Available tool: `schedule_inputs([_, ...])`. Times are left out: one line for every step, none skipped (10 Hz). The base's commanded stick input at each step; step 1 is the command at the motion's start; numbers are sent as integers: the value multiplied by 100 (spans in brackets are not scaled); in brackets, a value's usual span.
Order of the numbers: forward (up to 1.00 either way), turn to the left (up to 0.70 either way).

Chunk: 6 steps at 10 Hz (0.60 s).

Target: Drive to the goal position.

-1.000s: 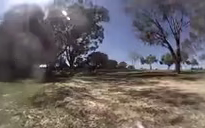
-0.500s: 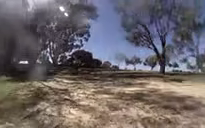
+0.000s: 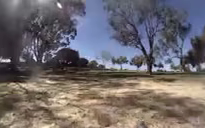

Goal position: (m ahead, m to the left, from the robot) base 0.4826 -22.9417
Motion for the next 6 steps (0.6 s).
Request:
schedule_inputs([100,-27])
schedule_inputs([100,-27])
schedule_inputs([100,-27])
schedule_inputs([100,-27])
schedule_inputs([100,-27])
schedule_inputs([100,-27])
